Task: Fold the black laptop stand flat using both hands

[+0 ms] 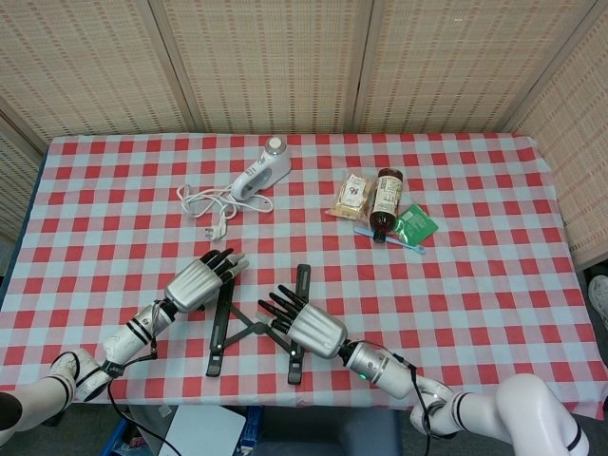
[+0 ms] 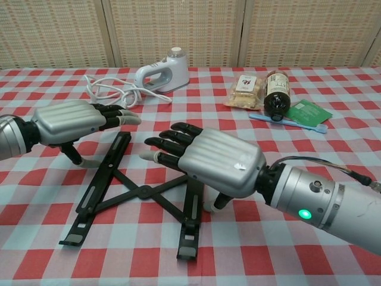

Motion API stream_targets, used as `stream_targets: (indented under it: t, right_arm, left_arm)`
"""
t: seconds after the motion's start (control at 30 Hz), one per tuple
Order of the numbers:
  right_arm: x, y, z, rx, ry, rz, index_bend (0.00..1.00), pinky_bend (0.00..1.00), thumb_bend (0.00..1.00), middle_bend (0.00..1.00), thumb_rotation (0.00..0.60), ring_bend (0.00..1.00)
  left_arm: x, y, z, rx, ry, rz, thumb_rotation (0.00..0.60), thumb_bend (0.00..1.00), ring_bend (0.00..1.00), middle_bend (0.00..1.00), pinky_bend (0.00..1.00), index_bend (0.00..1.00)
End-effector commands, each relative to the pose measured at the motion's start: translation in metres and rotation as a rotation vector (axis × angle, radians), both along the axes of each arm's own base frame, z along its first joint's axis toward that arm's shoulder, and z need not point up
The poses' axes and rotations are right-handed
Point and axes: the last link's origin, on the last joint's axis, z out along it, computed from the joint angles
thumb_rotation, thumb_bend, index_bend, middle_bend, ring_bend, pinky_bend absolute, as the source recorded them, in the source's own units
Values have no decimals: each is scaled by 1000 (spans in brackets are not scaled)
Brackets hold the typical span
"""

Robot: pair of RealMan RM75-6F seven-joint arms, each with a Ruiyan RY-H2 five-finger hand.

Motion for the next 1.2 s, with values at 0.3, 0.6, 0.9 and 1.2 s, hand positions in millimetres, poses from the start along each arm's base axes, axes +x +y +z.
stream_targets:
  t: [0.3,0.6,0.9,1.2]
  right_arm:
    - [6,0,-6,-22,-41,15,0,0,0,0,600,0]
    - [13,-3,-8,-70,-111,47,0,0,0,0,600,0]
    - [23,-5,-13,-128,-190,75,0,0,0,0,600,0]
    - [32,-4,-17,-155,-221,90,0,0,0,0,600,0]
  left_arm:
    - [4,-2,-2,-32,-55,55,600,219,6,0,163,0]
    - [7,-4,-4,-62,-79,90,600,219,5,0,163,0]
    - [16,-5,-2,-93,-124,128,600,219,5,0,163,0]
    - [31,-11,-2,-126,-148,126,600,219,5,0,163,0]
